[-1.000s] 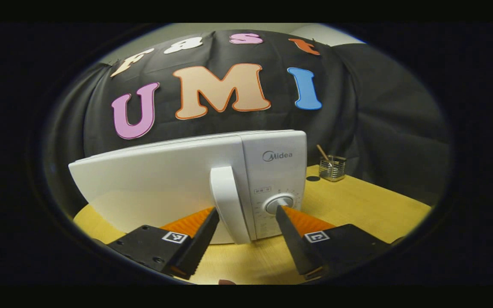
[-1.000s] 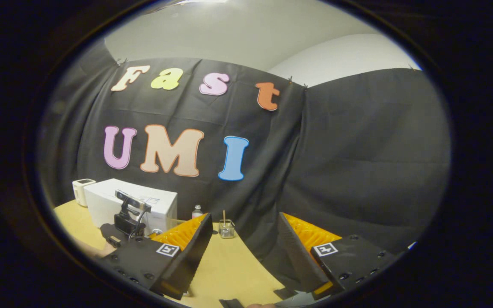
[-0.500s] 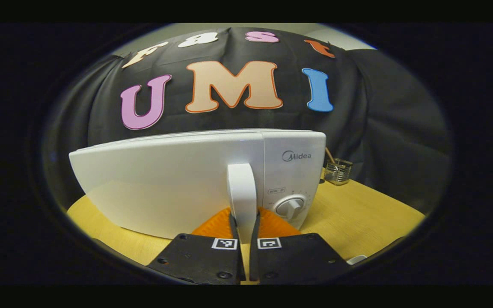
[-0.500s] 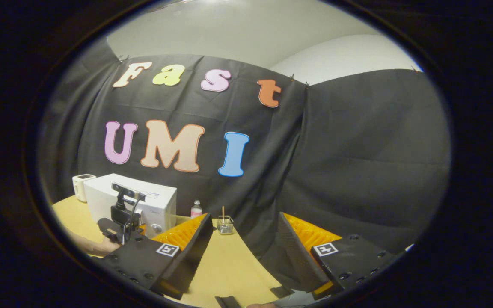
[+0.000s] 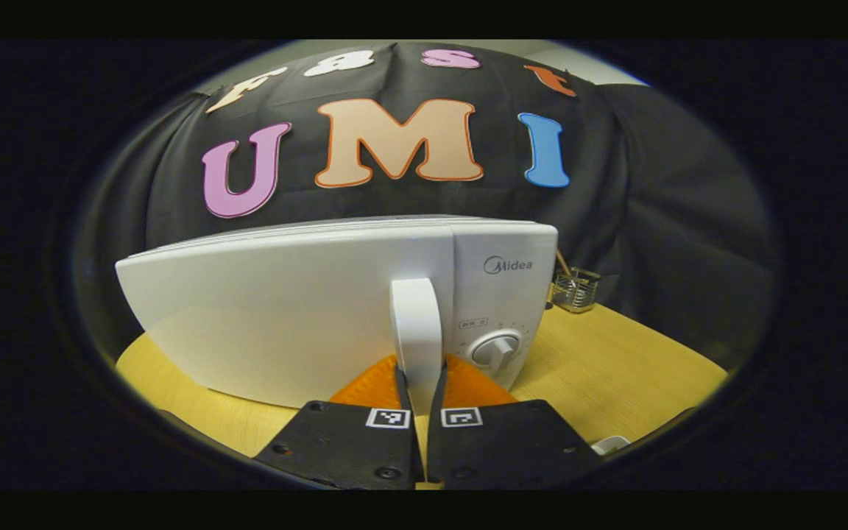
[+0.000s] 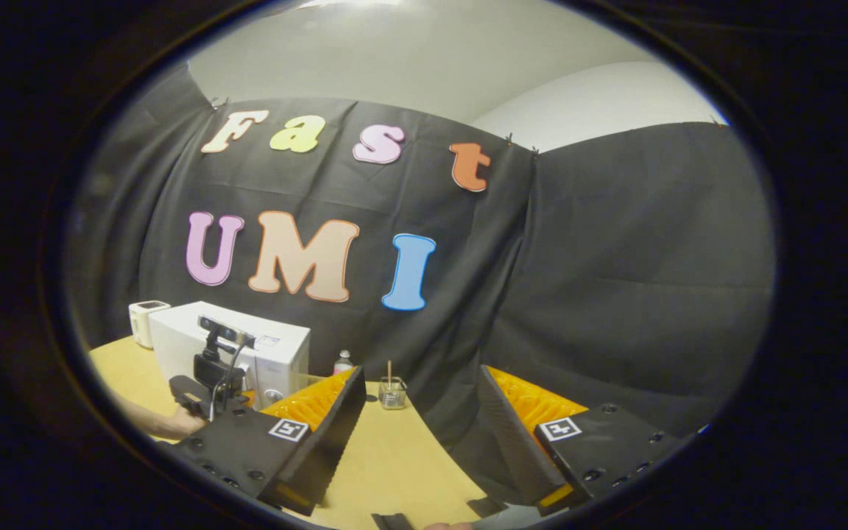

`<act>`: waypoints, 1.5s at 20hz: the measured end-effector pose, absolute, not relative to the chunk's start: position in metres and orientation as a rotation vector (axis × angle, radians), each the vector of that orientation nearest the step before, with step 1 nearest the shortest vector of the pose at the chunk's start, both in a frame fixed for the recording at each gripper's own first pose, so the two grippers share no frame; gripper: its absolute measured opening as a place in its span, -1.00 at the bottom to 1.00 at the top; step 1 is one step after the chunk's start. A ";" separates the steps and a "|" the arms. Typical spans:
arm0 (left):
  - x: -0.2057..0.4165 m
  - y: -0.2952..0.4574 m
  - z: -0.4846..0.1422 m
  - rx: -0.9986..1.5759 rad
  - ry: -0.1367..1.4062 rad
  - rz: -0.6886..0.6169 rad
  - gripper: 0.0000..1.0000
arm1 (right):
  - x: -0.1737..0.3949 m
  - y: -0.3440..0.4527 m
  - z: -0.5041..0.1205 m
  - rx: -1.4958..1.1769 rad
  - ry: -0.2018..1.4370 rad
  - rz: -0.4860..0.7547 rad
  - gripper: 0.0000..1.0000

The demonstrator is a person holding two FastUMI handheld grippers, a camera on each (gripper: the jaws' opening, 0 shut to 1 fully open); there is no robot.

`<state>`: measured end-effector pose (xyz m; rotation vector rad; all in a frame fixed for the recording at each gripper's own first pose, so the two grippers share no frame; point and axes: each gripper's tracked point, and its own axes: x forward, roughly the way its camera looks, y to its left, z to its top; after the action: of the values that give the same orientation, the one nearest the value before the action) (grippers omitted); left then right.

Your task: Open the microwave oven with the left hand, put the food in, and close the microwave oven.

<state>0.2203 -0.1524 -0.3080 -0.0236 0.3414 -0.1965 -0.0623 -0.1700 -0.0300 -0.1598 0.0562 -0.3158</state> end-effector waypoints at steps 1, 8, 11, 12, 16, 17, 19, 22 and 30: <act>0.221 -0.154 -0.308 -0.018 0.344 -0.207 -0.98 | -0.061 -0.171 -0.028 -0.154 0.051 -0.318 0.94; 0.155 -0.138 -0.304 0.020 0.335 -0.228 -0.98 | -0.048 -0.175 -0.026 -0.118 0.025 -0.331 0.94; 0.125 -0.126 -0.303 -0.009 0.364 -0.259 -0.97 | -0.039 -0.162 -0.035 -0.103 0.036 -0.290 0.94; 0.116 -0.123 -0.303 -0.011 0.372 -0.262 -0.98 | -0.038 -0.156 -0.035 -0.098 0.033 -0.272 0.94; 0.085 -0.104 -0.301 -0.013 0.400 -0.254 -0.97 | -0.034 -0.128 -0.033 -0.090 0.015 -0.210 0.94; 0.078 -0.098 -0.298 -0.013 0.398 -0.250 -0.99 | -0.034 -0.122 -0.034 -0.089 0.012 -0.196 0.94; 0.065 -0.088 -0.299 -0.009 0.410 -0.242 -0.99 | -0.036 -0.108 -0.036 -0.086 0.014 -0.170 0.94; 0.044 -0.071 -0.299 -0.005 0.421 -0.228 -0.98 | -0.036 -0.096 -0.035 -0.075 0.002 -0.148 0.94; 0.008 -0.026 -0.298 -0.001 0.451 -0.186 -0.98 | -0.037 -0.070 -0.047 -0.061 0.016 -0.117 0.94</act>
<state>0.0085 -0.0259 -0.2980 -0.0007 0.4514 -0.1862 -0.0365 -0.0699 -0.0474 -0.0607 0.0159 -0.1173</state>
